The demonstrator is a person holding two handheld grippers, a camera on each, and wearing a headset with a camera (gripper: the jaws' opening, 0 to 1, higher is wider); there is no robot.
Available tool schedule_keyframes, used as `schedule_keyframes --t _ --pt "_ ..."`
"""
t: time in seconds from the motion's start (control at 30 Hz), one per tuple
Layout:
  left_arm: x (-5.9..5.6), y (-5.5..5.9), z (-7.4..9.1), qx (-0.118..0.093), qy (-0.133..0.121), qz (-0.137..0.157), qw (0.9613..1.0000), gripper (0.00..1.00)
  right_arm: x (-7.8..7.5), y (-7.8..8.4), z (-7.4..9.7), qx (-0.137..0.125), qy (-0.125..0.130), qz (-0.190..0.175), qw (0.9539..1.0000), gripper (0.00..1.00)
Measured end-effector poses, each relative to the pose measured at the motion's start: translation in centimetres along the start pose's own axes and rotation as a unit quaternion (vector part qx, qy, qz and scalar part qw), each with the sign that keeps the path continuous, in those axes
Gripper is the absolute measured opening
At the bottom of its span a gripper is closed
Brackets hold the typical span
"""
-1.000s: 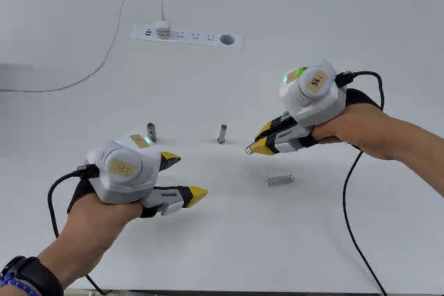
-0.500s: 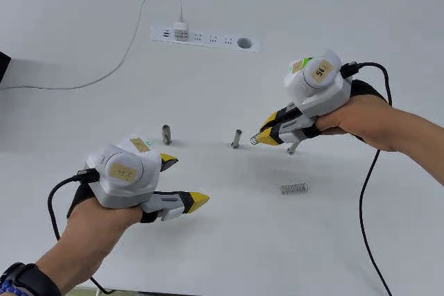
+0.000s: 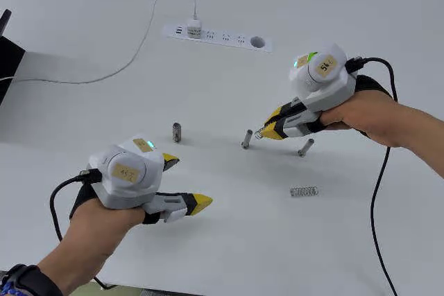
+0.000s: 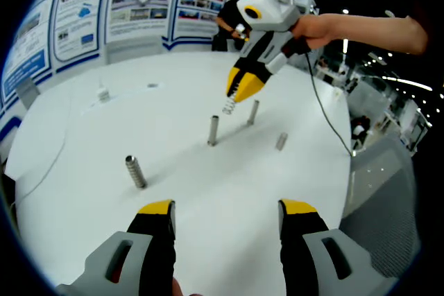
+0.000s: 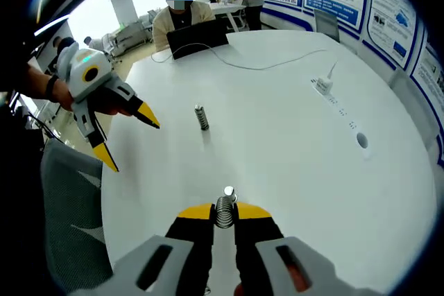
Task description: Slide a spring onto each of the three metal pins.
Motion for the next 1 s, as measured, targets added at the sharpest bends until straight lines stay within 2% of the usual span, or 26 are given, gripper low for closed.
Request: schedule_keyframes --t 0.37,0.6,1.0 --pt "0.0 0.4 0.0 0.002 0.0 0.008 1.0 0.62 0.2 -0.3 -0.7 0.01 -0.005 0.011 0.9999 0.12" --pt "0.0 0.6 0.0 0.003 0.0 0.011 0.9999 0.62 -0.8 -0.4 -0.9 0.01 -0.002 0.013 0.9999 0.12" --pt "0.1 0.7 0.2 0.002 -0.001 0.015 0.9999 0.62 -0.7 -0.7 -1.7 0.016 -0.009 0.02 0.9996 0.12"
Point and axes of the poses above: the centre of the closed fingertips' face, and the gripper's own axes: z roughly backward along the fingers, x roughly to its left, y roughly out of its underside, the point moved 4 cm from there along z, roughly backward along the fingers, and after that the axes turned 3 degrees about -z, right-handed, at the moved point
